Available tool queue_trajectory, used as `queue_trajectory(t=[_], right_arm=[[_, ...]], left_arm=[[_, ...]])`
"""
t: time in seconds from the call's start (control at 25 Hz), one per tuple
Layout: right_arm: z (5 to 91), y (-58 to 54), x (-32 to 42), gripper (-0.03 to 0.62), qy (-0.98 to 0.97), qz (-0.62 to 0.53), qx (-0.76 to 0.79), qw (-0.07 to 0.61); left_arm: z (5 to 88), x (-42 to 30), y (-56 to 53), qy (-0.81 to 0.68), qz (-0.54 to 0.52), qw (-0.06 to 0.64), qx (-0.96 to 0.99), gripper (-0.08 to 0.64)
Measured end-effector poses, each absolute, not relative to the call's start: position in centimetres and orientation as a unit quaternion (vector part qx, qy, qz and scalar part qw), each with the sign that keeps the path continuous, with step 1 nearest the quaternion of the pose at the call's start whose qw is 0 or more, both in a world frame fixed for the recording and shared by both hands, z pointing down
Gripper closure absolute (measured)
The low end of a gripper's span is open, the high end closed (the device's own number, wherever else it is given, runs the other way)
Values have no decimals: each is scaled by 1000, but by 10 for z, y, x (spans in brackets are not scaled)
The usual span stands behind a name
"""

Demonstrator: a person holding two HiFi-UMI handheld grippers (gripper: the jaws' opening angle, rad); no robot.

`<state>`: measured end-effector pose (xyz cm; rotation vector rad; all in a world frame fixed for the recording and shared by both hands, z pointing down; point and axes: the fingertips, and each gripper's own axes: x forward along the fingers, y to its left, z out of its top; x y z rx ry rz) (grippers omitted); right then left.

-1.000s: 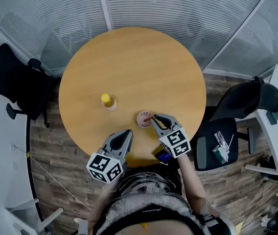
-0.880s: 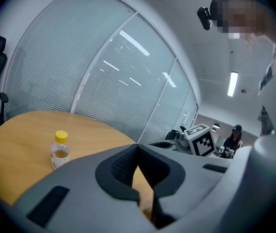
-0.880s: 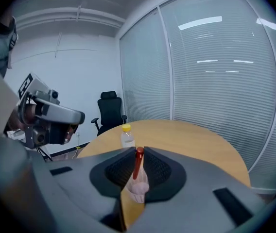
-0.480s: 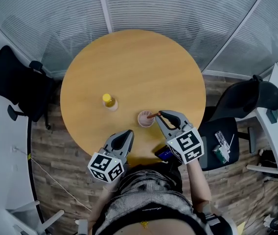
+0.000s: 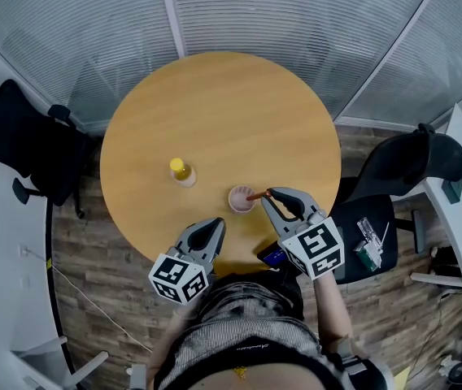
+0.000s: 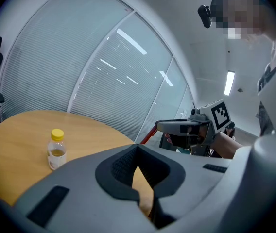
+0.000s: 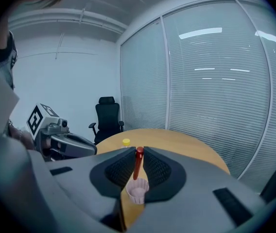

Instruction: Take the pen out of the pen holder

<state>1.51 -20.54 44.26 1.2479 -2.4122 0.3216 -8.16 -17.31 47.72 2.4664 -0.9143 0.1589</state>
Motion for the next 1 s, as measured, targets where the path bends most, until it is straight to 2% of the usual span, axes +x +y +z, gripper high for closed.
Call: queue_trajectory(t=[1.0], right_arm=[[451, -211, 13, 531, -867, 119, 434, 213]], left_arm=[[485, -75, -176, -330, 67, 257, 906, 555]])
